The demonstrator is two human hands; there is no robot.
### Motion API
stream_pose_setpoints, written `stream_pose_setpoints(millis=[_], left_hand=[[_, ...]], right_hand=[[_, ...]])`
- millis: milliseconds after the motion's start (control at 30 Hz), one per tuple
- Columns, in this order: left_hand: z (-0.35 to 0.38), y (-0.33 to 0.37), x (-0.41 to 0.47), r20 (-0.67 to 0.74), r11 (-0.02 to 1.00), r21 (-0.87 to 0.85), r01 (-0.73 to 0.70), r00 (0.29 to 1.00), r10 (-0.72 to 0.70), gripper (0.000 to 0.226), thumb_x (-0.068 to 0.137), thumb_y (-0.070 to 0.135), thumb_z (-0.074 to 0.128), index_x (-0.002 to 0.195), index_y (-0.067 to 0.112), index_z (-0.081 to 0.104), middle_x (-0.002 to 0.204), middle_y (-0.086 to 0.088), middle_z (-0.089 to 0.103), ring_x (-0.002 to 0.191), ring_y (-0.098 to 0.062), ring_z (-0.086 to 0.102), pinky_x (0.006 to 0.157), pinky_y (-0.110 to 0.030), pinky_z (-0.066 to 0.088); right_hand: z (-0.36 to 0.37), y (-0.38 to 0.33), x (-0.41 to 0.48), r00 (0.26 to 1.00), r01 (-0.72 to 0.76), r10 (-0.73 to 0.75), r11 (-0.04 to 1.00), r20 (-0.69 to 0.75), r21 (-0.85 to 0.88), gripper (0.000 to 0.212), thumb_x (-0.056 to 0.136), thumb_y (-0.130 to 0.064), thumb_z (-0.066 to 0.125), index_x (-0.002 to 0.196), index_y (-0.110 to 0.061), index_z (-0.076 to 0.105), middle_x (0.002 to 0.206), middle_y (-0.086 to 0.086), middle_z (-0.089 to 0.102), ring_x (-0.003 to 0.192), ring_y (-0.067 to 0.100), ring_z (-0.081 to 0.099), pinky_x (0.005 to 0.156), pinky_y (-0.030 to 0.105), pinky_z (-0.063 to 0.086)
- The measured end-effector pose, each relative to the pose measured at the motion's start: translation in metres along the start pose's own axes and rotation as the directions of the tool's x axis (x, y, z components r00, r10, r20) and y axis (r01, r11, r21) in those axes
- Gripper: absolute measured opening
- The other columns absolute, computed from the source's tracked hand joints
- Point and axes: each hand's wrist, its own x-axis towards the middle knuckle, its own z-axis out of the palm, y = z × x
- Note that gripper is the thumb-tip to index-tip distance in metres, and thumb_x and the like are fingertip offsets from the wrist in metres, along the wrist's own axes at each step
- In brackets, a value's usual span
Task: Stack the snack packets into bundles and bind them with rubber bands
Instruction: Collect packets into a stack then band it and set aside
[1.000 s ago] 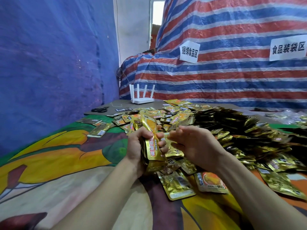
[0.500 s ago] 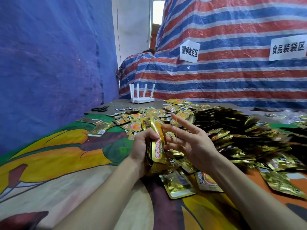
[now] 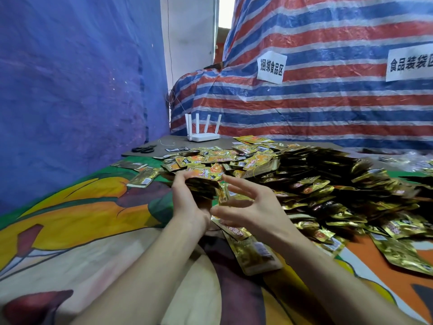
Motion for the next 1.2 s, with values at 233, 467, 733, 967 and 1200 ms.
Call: stream_pose_setpoints(millis=[233, 467, 733, 967, 1200], left_hand=[[0.004, -0.005, -0.003, 0.228, 0.996, 0.079, 0.043, 0.972, -0.060, 0.031, 0.086, 0.036, 0.057, 0.097, 0.008, 0.059, 0.092, -0.013, 0.059, 0.087, -0.029, 0.058, 0.081, -0.041, 0.046], [0.004, -0.004, -0.004, 0.248, 0.999, 0.024, 0.041, 0.968, -0.046, 0.033, 0.094, 0.033, 0.051, 0.108, 0.004, 0.061, 0.074, -0.010, 0.073, 0.059, -0.024, 0.070, 0.054, -0.030, 0.058], [0.006, -0.019, -0.008, 0.392, 0.972, 0.232, 0.039, 0.911, -0.130, 0.038, 0.092, 0.036, 0.057, 0.078, 0.008, 0.079, 0.081, -0.010, 0.073, 0.072, -0.024, 0.073, 0.063, -0.029, 0.060], [0.007, -0.016, -0.016, 0.479, 0.968, 0.247, 0.042, 0.863, -0.159, 0.033, 0.081, 0.036, 0.061, 0.071, 0.011, 0.081, 0.082, -0.009, 0.076, 0.073, -0.021, 0.075, 0.063, -0.027, 0.060], [0.008, -0.015, -0.016, 0.415, 0.971, 0.235, 0.048, 0.898, -0.145, 0.028, 0.088, 0.033, 0.061, 0.086, 0.007, 0.072, 0.080, -0.013, 0.070, 0.071, -0.028, 0.071, 0.071, -0.037, 0.059]], right_hand=[[0.001, 0.001, 0.000, 0.989, 0.086, -0.097, 0.991, -0.110, -0.104, 0.064, 0.068, -0.023, 0.093, 0.124, -0.039, 0.066, 0.113, -0.024, 0.062, 0.105, -0.006, 0.061, 0.091, 0.021, 0.050], [0.000, -0.002, -0.001, 0.979, 0.173, -0.171, 0.985, -0.111, 0.006, 0.067, 0.069, -0.013, 0.092, 0.121, -0.046, 0.065, 0.114, -0.028, 0.061, 0.104, -0.015, 0.059, 0.087, 0.013, 0.054], [0.002, 0.003, 0.000, 0.974, 0.167, -0.179, 0.981, -0.137, -0.099, 0.070, 0.067, -0.012, 0.089, 0.127, -0.038, 0.065, 0.126, -0.005, 0.061, 0.109, -0.010, 0.058, 0.086, 0.008, 0.048], [0.002, 0.005, 0.001, 0.991, 0.121, -0.125, 0.989, -0.045, -0.089, 0.084, 0.054, -0.036, 0.081, 0.134, -0.035, 0.056, 0.130, -0.004, 0.052, 0.109, -0.019, 0.050, 0.079, -0.002, 0.040], [0.000, 0.010, 0.006, 0.991, 0.058, -0.062, 0.998, -0.120, -0.035, 0.062, 0.061, -0.034, 0.088, 0.110, -0.027, 0.050, 0.106, -0.002, 0.062, 0.083, -0.007, 0.066, 0.063, 0.014, 0.053]])
